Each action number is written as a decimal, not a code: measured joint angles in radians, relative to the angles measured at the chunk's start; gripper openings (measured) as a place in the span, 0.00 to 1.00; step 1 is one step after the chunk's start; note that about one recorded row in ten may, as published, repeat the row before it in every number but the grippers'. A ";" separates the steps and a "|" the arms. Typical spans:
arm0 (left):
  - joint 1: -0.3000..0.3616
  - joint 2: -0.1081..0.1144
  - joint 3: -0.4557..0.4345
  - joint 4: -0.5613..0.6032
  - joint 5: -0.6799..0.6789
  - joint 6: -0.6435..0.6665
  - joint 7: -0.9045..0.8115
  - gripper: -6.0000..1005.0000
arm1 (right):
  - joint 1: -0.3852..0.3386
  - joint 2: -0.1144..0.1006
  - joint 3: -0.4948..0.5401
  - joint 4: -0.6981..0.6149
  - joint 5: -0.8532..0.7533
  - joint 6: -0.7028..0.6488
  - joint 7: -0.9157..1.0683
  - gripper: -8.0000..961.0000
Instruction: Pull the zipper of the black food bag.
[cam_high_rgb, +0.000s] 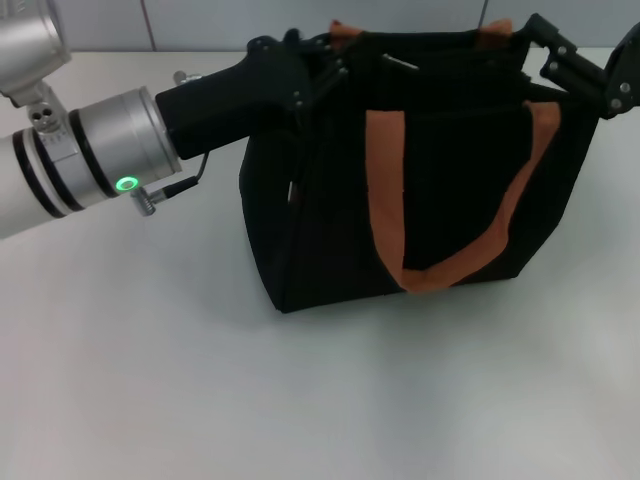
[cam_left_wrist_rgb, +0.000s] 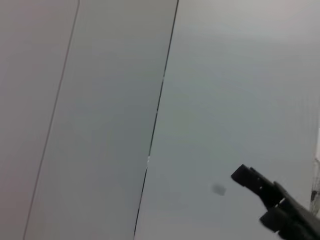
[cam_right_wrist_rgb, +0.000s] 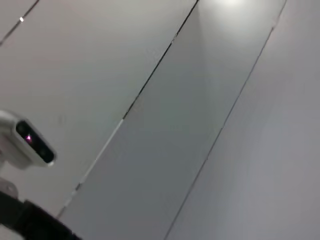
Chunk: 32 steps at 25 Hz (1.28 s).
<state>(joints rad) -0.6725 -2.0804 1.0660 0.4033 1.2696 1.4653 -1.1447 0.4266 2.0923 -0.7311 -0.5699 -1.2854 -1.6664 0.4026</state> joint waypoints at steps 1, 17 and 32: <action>-0.002 0.000 0.012 0.000 -0.013 0.000 0.002 0.06 | 0.000 0.000 0.000 0.000 0.000 0.000 0.000 0.76; -0.048 -0.001 0.128 0.009 -0.116 -0.048 0.016 0.06 | -0.007 0.000 -0.047 0.155 0.021 -0.018 -0.272 0.76; -0.058 -0.001 0.224 0.009 -0.207 -0.097 0.016 0.06 | 0.023 0.000 -0.043 0.165 0.023 -0.012 -0.325 0.76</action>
<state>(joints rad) -0.7303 -2.0817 1.2904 0.4124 1.0624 1.3680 -1.1287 0.4496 2.0923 -0.7737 -0.4048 -1.2620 -1.6780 0.0778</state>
